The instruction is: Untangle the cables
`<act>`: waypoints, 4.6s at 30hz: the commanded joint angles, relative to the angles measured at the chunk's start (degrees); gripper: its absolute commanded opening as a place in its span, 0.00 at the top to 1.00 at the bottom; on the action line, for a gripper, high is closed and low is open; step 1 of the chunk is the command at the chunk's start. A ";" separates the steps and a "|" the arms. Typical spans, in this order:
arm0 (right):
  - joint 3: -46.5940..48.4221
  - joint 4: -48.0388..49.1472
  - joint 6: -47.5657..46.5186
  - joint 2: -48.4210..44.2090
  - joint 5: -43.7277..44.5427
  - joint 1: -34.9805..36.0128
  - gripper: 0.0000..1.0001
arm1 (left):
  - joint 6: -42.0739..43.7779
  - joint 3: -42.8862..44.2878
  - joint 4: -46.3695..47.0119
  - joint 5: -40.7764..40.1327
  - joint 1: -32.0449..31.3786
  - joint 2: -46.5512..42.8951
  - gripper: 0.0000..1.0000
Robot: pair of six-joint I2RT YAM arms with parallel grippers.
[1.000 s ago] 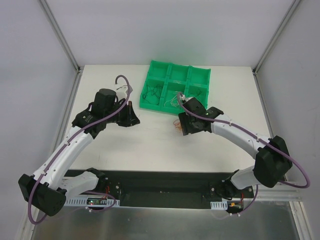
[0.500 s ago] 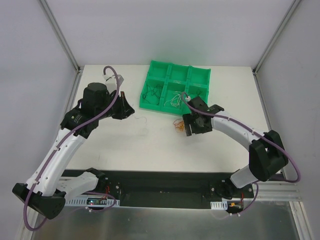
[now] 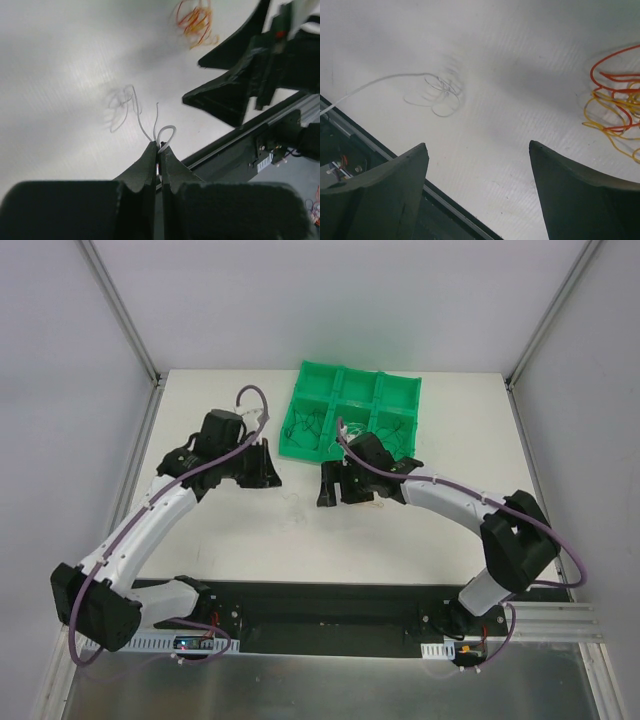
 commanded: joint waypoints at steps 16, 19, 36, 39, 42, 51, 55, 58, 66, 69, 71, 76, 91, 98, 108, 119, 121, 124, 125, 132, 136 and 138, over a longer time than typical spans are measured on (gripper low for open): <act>16.63 -13.61 2.63 13.96 4.53 3.46 0.33 | -3.27 -19.70 -3.80 -5.16 0.65 -14.12 1.00; 17.42 -13.25 3.42 15.36 5.23 3.99 0.40 | -2.66 -18.65 -4.23 -4.90 0.65 -13.86 1.00; 9.42 -7.46 -12.48 9.83 -0.92 15.23 0.46 | -1.07 -16.62 -4.41 -3.23 0.65 -12.18 1.00; 11.27 -7.37 -12.49 10.97 2.33 16.65 0.45 | -1.16 -16.71 -4.41 -2.79 0.65 -12.45 1.00; 12.85 -8.24 -12.05 11.59 5.58 17.35 0.45 | -1.16 -16.89 -4.50 -2.35 0.65 -12.54 1.00; 14.08 -4.73 -9.85 15.10 -0.74 17.70 0.59 | -1.07 -17.50 -4.41 -3.14 0.65 -14.21 1.00; 14.52 -3.68 -9.85 15.36 -1.70 17.70 0.66 | -1.16 -18.03 -4.32 -3.40 0.65 -15.00 1.00; 14.70 -3.24 -9.15 16.42 -3.63 17.70 0.66 | -0.90 -17.68 -4.32 -3.40 0.65 -14.74 1.00; 17.33 -4.64 -8.80 19.76 -3.73 18.67 0.71 | -0.72 -16.89 -4.24 -3.93 0.65 -14.12 1.00; 18.13 -4.73 -7.48 20.03 -5.74 17.97 0.93 | -0.81 -16.80 -4.32 -4.89 0.65 -14.21 1.00; 17.26 -3.07 -5.65 18.19 -8.55 16.40 1.00 | -1.42 -16.89 -4.41 -7.08 0.65 -14.64 1.00; 5.49 15.18 6.82 7.57 -21.54 8.58 1.00 | -6.69 -18.12 -5.46 -18.15 0.74 -15.53 1.00; -1.38 47.98 37.15 -9.15 -23.25 -8.47 1.00 | -7.14 -21.02 -5.47 -12.99 0.91 2.04 1.00; -2.17 44.00 38.68 -10.90 -20.53 -14.63 1.00 | -6.61 -19.88 -5.38 -12.01 0.91 3.99 1.00; 7.39 -21.29 8.44 -18.66 29.18 -22.37 1.00 | -7.75 -18.13 -8.36 -12.98 0.91 -6.98 1.00; 2.75 -22.22 0.17 -16.81 32.40 -28.69 0.99 | -9.07 -12.06 -11.88 -20.37 1.00 -15.88 1.00; 2.22 -21.96 -0.10 -16.45 30.38 -30.80 0.97 | -9.16 -11.62 -12.06 -20.19 1.00 -15.00 1.00; 0.82 -21.34 1.30 -15.57 29.06 -34.32 0.87 | -9.07 -11.09 -11.97 -19.84 1.00 -14.12 1.00; 0.21 -20.99 1.83 -15.22 28.45 -35.37 0.85 | -8.98 -10.83 -12.06 -19.75 1.00 -13.95 1.00; -1.30 -19.67 1.58 -11.62 23.44 -37.93 0.78 | -9.25 -11.26 -11.88 -17.75 0.91 -11.75 1.00; -0.24 -17.66 -5.26 -10.56 14.59 -34.69 0.64 | -8.98 -11.88 -11.45 -15.36 1.00 -9.29 1.00; -0.41 -14.33 -7.99 -10.21 6.59 -31.01 0.55 | -8.89 -12.23 -10.83 -14.57 1.00 -8.32 1.00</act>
